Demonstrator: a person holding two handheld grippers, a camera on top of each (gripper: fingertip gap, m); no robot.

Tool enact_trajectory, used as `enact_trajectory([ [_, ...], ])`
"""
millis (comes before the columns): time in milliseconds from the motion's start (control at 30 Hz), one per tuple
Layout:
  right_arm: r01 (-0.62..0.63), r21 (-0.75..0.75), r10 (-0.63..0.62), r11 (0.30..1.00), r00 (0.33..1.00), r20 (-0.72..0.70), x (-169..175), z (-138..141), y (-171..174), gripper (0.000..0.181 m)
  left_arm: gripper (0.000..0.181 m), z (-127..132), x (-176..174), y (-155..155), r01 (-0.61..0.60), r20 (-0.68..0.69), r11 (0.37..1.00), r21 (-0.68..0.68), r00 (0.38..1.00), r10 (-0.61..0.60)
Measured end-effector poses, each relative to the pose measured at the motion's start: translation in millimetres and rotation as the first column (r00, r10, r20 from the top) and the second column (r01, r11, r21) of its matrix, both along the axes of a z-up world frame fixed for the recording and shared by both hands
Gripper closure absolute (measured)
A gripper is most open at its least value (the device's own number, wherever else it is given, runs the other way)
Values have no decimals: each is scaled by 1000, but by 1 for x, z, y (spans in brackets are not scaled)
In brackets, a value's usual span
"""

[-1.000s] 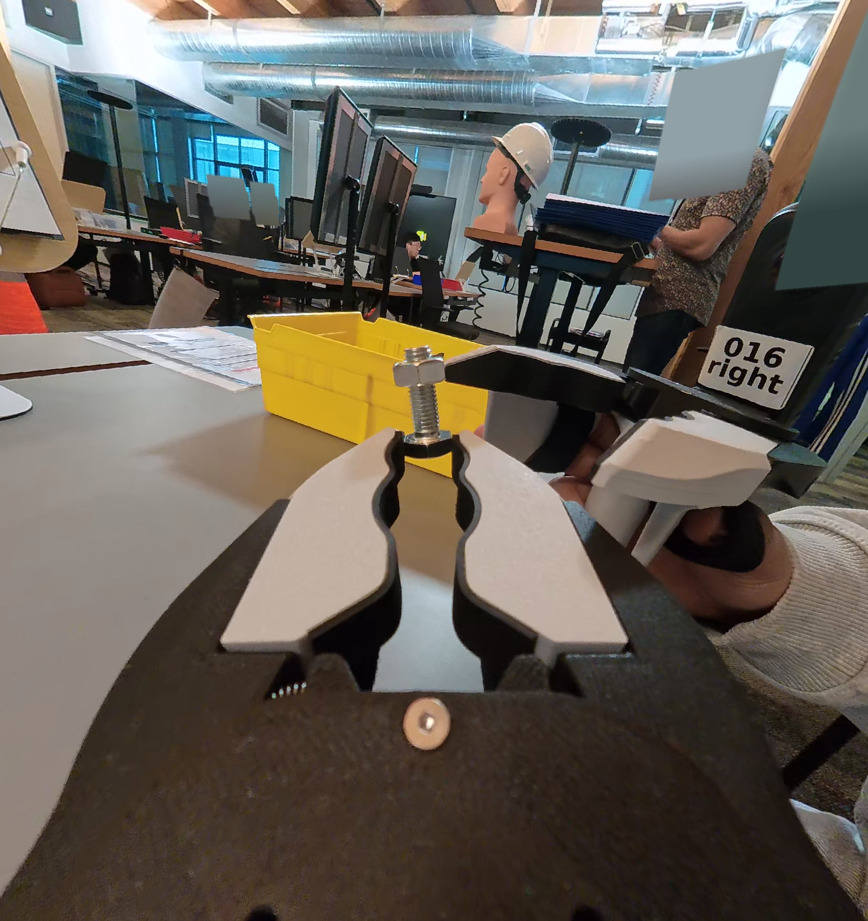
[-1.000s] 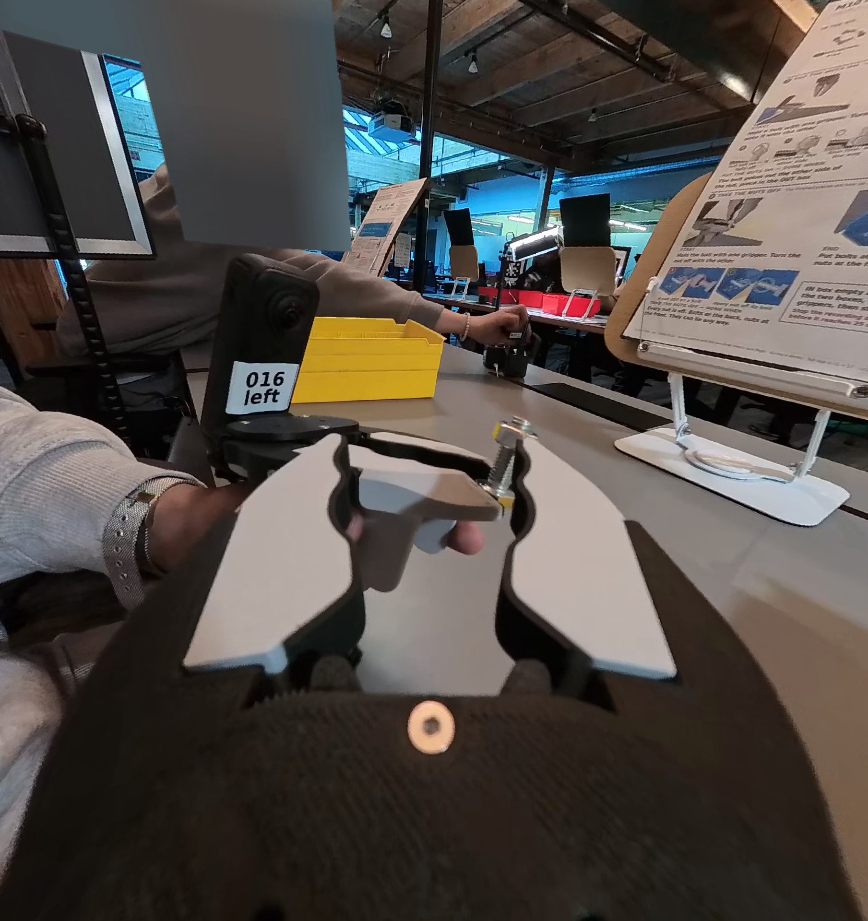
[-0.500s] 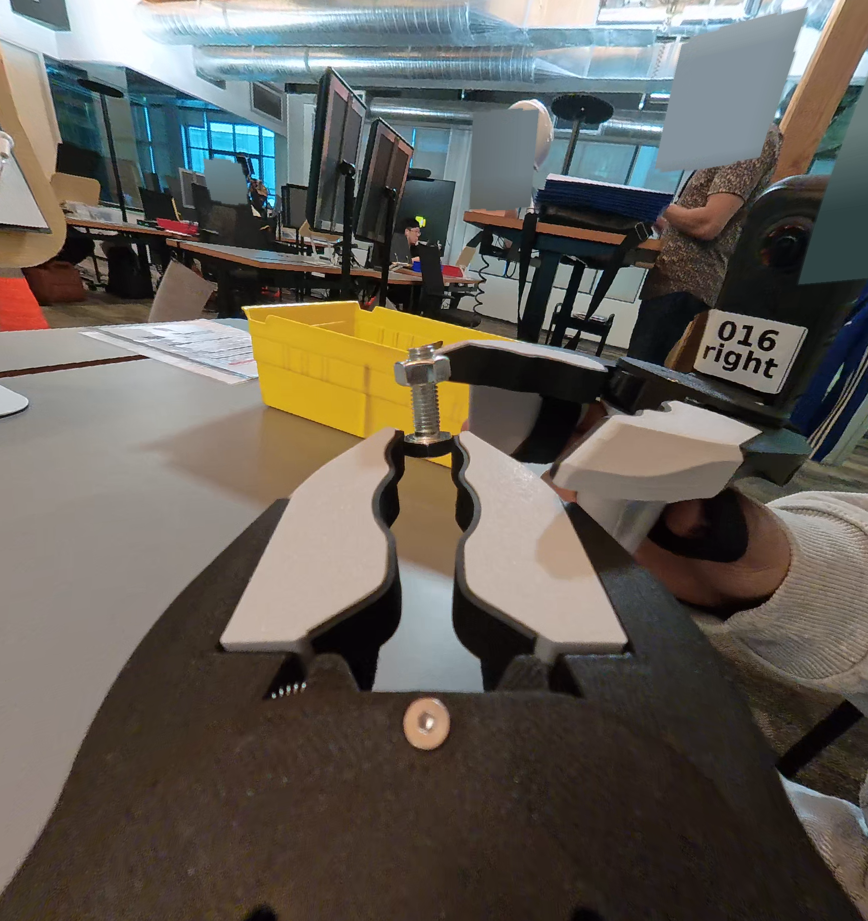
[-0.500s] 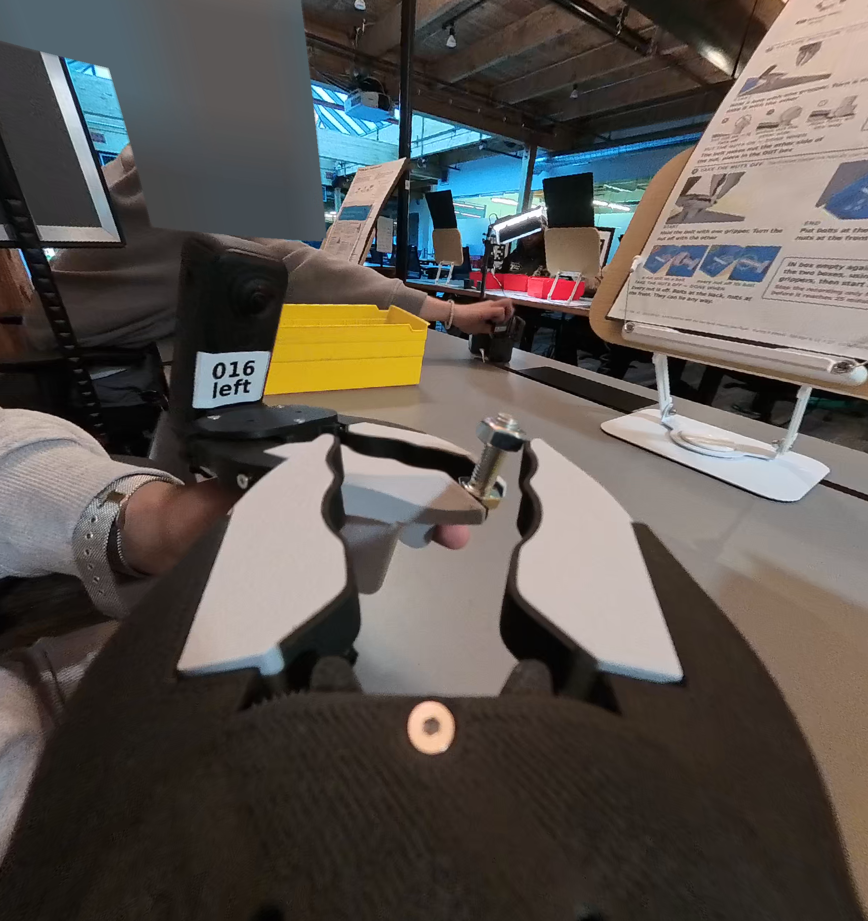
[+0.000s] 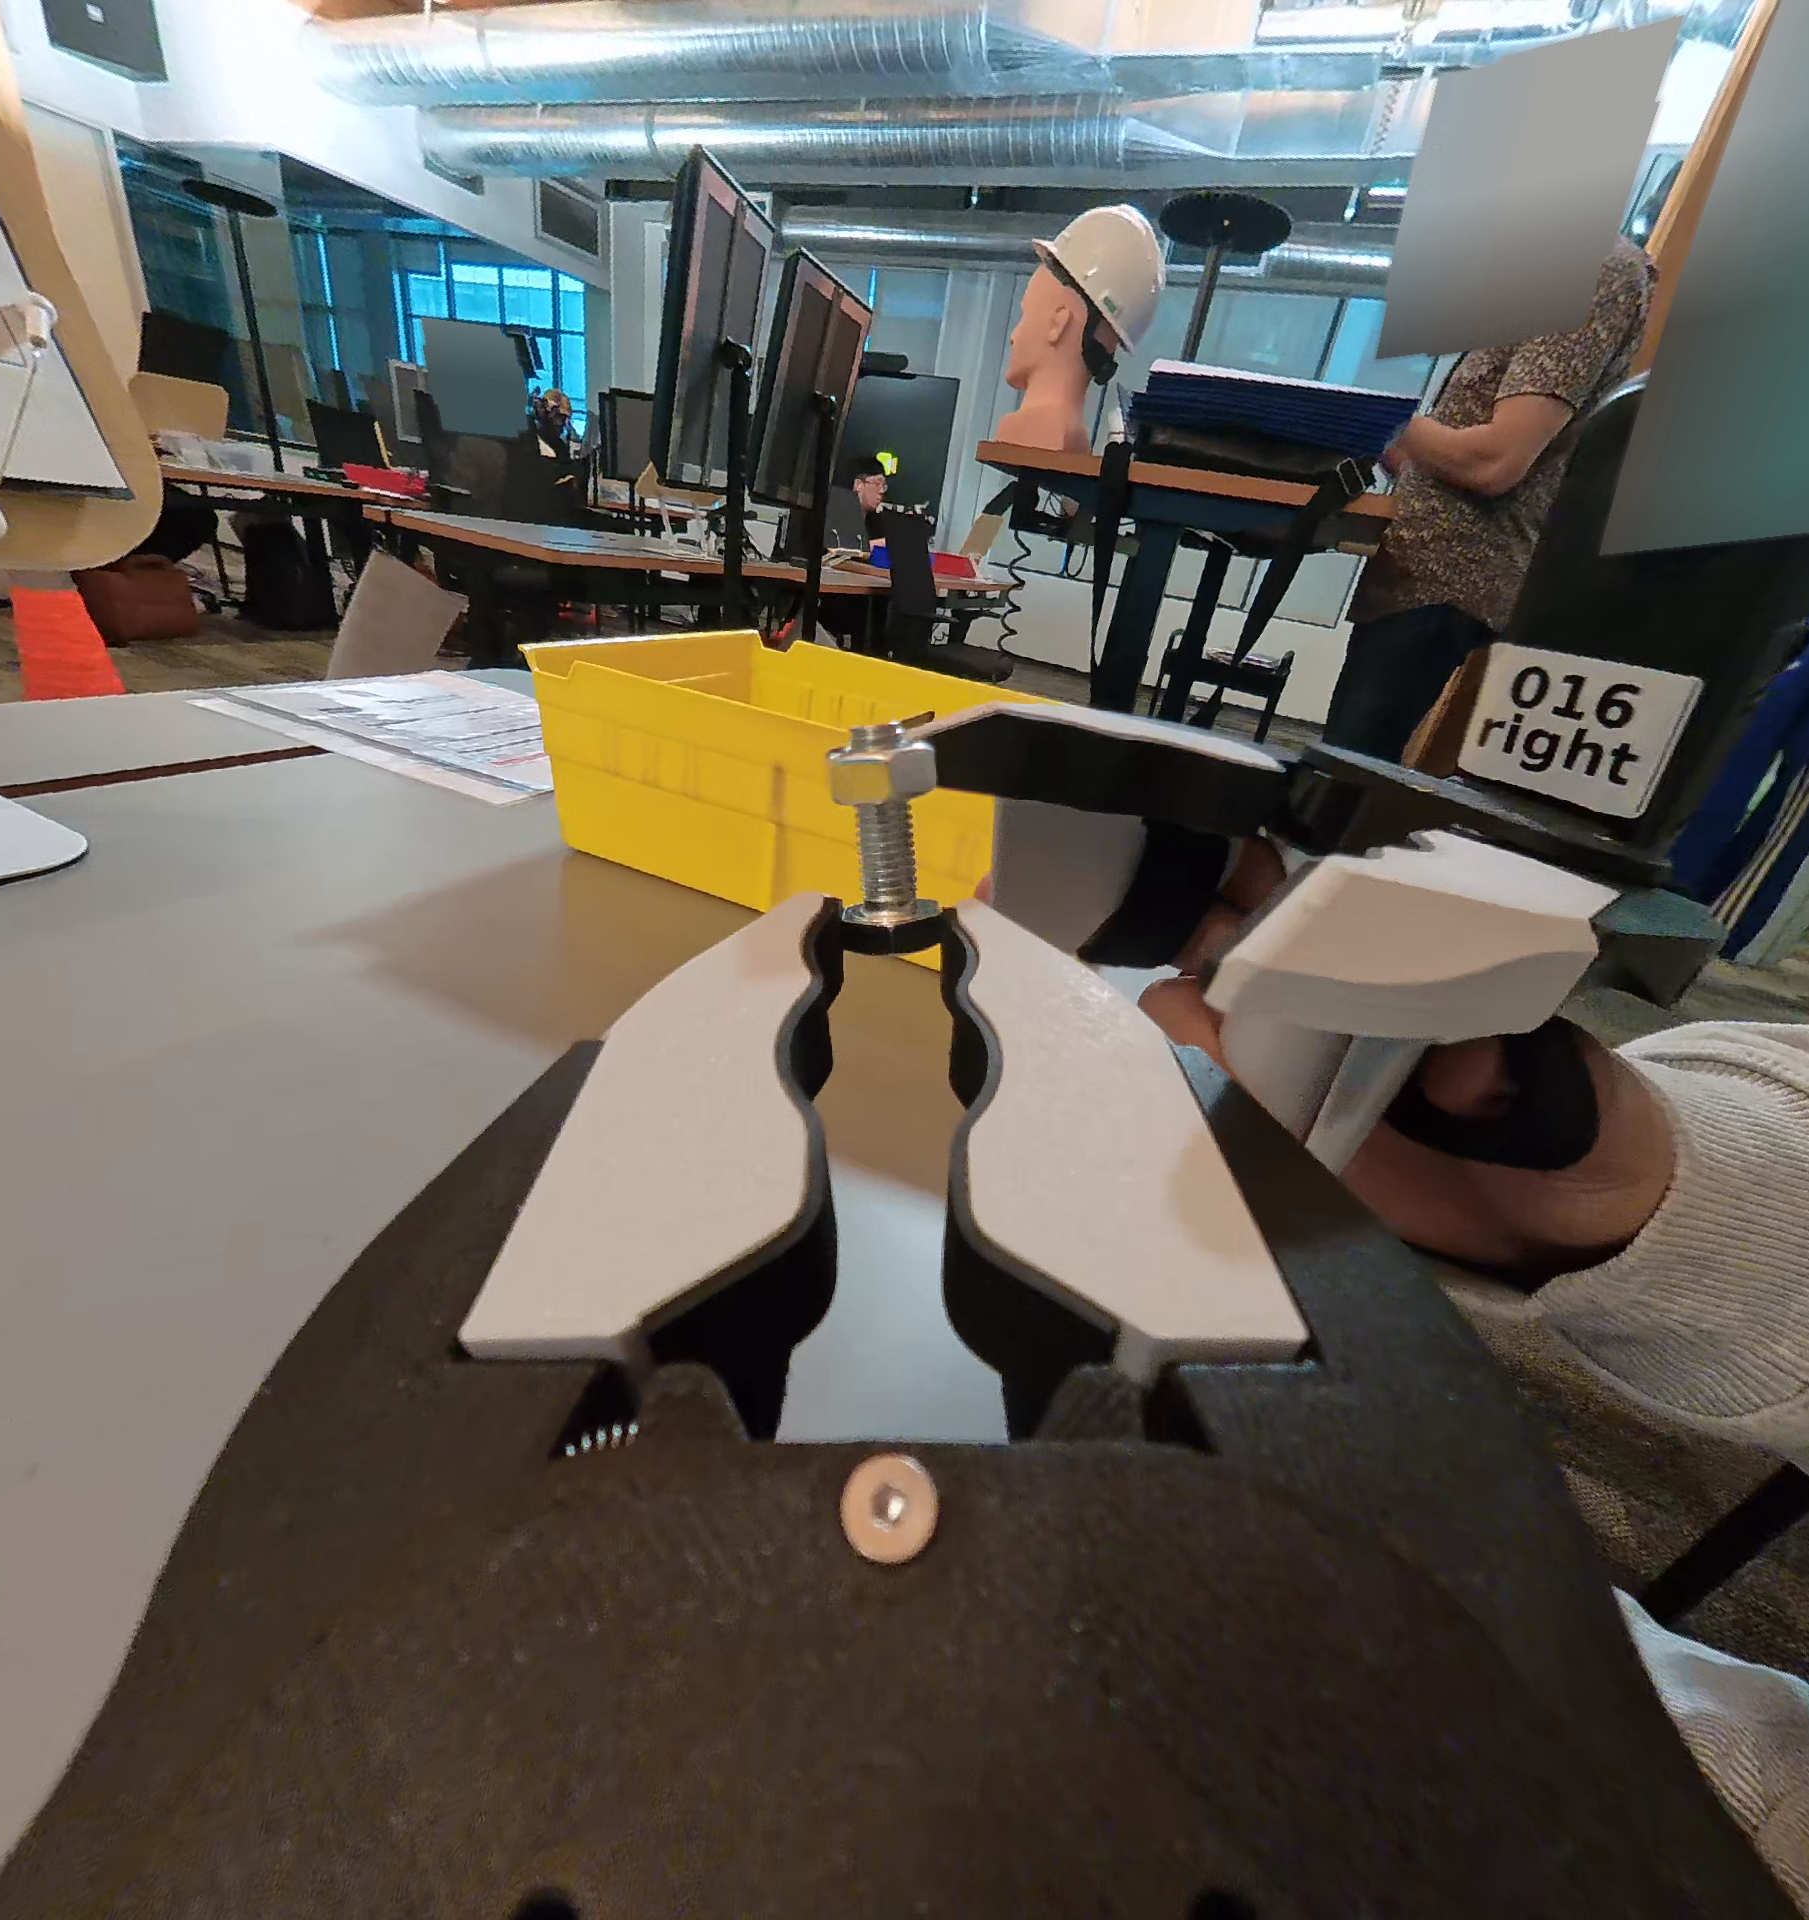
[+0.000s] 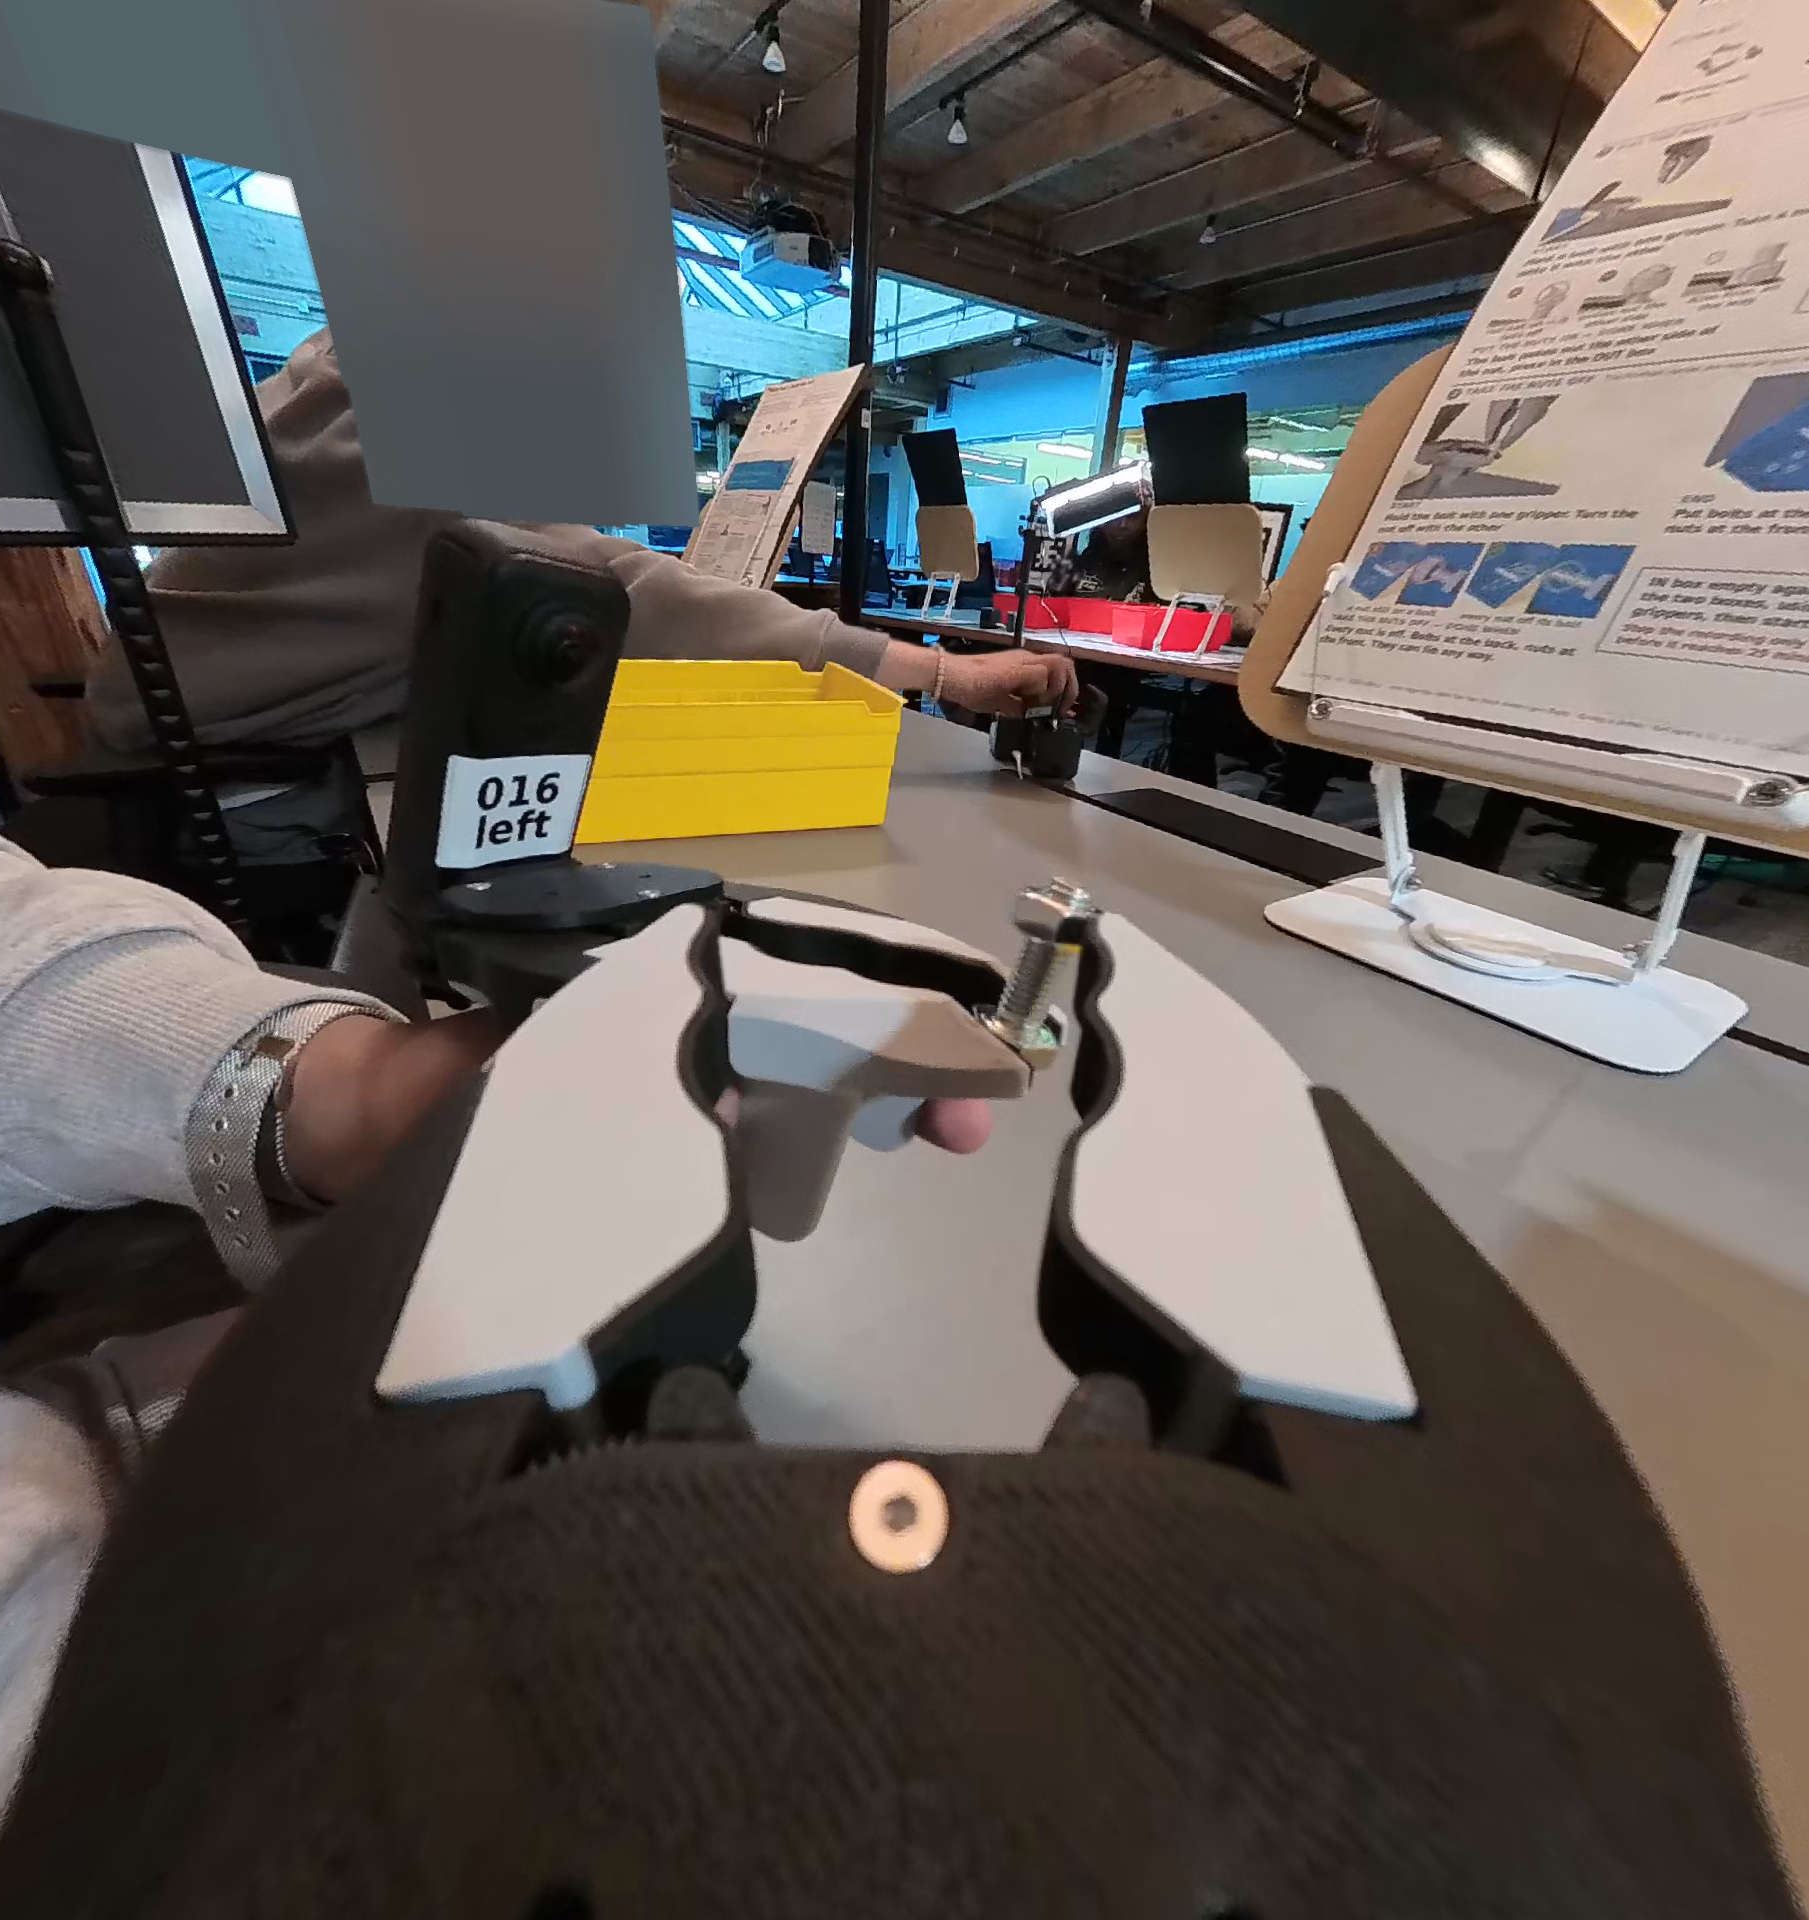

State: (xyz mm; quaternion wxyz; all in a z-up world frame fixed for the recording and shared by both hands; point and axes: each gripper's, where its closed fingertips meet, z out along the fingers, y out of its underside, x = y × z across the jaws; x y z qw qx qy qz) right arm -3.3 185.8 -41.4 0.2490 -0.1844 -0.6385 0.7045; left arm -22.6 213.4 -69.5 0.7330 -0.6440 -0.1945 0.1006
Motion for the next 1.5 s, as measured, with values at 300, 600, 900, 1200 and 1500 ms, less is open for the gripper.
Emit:
enact_trajectory([
  [300,5,-19,-5,1000,999,34,-4,-2,2,109,163,1,2,1,4,-8,1000,4,1000,-4],
  [600,-11,-40,12,999,1000,26,-1,2,3,116,163,-1,1,2,6,7,1000,1,1000,-6],
  [900,-12,-35,13,999,999,31,-2,0,2,114,163,-3,0,2,12,29,1000,2,999,-12],
  [1200,14,12,-14,1000,1000,4,-2,-2,0,112,163,-4,-2,1,-12,13,1000,-17,1000,12],
  [1500,26,24,-26,999,1000,0,-4,-4,0,111,163,-4,-3,0,-26,2,999,-25,1000,26],
])
